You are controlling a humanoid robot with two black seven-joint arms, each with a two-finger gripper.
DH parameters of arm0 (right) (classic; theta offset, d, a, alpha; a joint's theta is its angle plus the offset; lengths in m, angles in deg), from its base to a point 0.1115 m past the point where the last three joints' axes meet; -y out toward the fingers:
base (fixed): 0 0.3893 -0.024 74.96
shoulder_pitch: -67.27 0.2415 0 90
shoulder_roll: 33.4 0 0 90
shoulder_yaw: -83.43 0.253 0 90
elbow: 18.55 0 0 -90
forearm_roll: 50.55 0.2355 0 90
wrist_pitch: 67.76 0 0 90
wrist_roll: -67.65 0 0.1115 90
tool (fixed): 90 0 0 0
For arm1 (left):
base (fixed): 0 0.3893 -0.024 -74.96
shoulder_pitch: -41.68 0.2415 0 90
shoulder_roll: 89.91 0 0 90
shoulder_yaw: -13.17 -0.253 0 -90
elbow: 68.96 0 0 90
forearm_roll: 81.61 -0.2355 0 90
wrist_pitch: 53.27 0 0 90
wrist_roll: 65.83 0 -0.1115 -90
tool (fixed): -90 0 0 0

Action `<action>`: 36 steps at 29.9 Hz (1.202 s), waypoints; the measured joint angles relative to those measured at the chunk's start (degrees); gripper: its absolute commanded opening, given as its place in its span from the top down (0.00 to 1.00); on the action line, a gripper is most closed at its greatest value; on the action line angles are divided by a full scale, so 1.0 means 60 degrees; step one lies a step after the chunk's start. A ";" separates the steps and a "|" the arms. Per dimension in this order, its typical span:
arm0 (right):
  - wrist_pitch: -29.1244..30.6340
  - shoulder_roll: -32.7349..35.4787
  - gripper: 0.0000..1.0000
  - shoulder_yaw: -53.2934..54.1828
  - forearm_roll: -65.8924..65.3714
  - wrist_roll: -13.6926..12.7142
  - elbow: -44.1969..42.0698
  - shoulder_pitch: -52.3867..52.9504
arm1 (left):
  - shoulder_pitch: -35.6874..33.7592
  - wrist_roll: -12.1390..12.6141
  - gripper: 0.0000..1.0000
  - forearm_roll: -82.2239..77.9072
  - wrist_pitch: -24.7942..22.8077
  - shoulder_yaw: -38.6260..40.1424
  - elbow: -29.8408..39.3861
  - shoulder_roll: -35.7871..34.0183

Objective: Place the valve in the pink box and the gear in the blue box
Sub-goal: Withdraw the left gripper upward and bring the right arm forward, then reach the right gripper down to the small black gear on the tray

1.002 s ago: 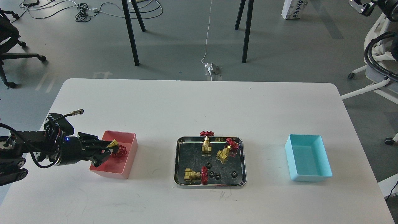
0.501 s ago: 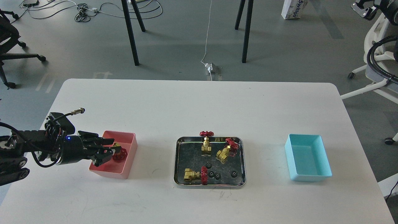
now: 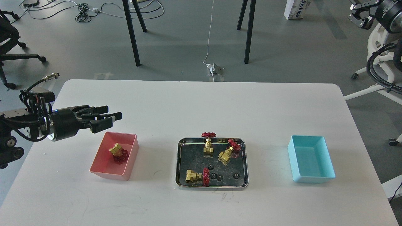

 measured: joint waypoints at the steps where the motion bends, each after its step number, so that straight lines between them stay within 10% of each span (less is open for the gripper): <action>1: 0.0003 0.0143 0.00 -0.0257 -0.0150 -0.0110 0.0290 0.0062 | 0.0026 0.0001 0.28 0.0473 -0.0393 0.0523 0.0210 -0.0072; 12: 0.1788 0.0311 0.00 -0.3528 -0.4537 -0.2403 0.3400 0.1168 | 0.0501 0.0001 0.25 0.6894 -0.2384 0.3478 0.0771 0.1941; 21: 0.3224 -0.2364 0.04 -0.8105 -0.6025 -0.2629 0.4125 0.4131 | 0.2648 0.0001 0.24 0.7662 -0.2345 0.6431 0.1145 0.5160; 28: 0.3227 -0.4477 0.66 -0.9742 -0.7607 -0.3255 0.4170 0.4171 | 0.3327 0.0001 0.23 0.7642 -0.2118 0.7021 0.1040 0.6424; 36: 0.3226 -0.5771 0.66 -1.1031 -0.7739 -0.3766 0.4674 0.4641 | 0.3418 0.0001 0.21 0.7534 -0.1410 0.6921 0.0936 0.7344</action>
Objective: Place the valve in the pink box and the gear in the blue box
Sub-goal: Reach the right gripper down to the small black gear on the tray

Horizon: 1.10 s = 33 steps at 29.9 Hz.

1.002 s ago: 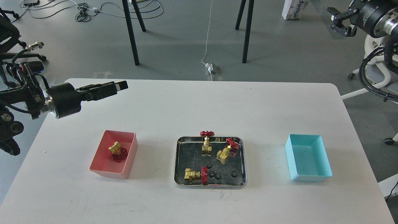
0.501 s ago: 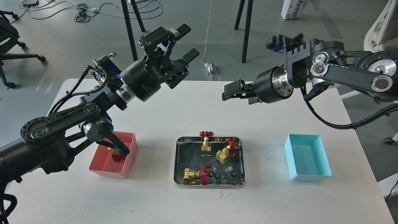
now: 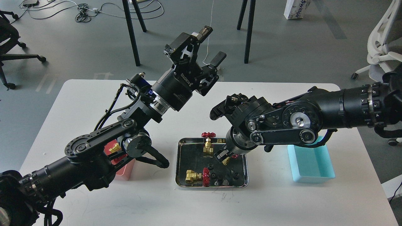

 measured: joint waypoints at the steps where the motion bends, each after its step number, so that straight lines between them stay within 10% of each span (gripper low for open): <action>1: 0.0000 -0.0126 0.66 -0.0137 0.0007 -0.0005 0.0059 0.0095 | 0.0004 0.0000 0.20 -0.0002 0.0006 -0.0010 -0.0016 0.0035; 33: -0.0002 -0.0691 0.51 -0.1228 -0.0107 -0.0037 -0.0424 -0.0829 | 0.0239 -0.0002 0.15 -0.0039 0.0003 -0.0178 -0.0145 0.0091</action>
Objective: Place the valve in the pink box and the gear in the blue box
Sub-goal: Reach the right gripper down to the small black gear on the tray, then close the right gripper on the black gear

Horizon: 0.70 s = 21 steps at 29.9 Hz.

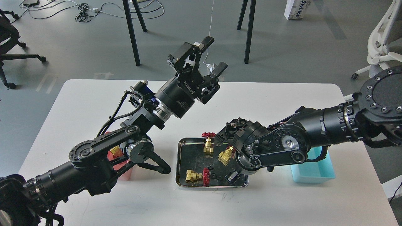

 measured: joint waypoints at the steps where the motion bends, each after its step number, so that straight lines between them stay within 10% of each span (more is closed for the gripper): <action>1: 0.0000 0.0000 0.51 0.0008 0.0000 0.0000 -0.0033 -0.0008 | 0.0000 0.0000 0.15 0.0000 -0.0002 0.0000 0.0000 0.0000; 21: 0.0001 0.0000 0.53 0.0213 0.0080 0.0000 -0.0251 -0.0267 | 0.0017 0.0000 0.14 0.0005 -0.0009 -0.0009 0.0001 -0.0001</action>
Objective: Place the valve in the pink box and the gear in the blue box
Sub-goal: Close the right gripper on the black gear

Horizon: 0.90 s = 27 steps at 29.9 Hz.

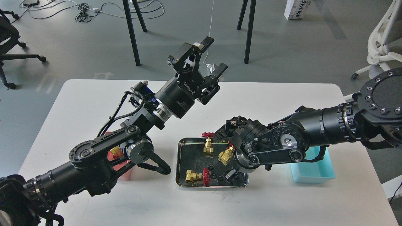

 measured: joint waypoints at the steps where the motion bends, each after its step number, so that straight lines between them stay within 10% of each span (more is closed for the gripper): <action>1: 0.0000 0.0000 0.53 0.0000 -0.0003 0.0000 -0.0008 -0.0027 | 0.0000 0.0000 0.14 0.0000 0.0000 0.0002 0.0000 0.0000; 27: 0.0000 0.0000 0.53 0.0300 0.0009 0.0026 -0.0577 -0.0475 | 0.0000 0.0000 0.14 0.0000 -0.0001 -0.0006 -0.0003 0.0030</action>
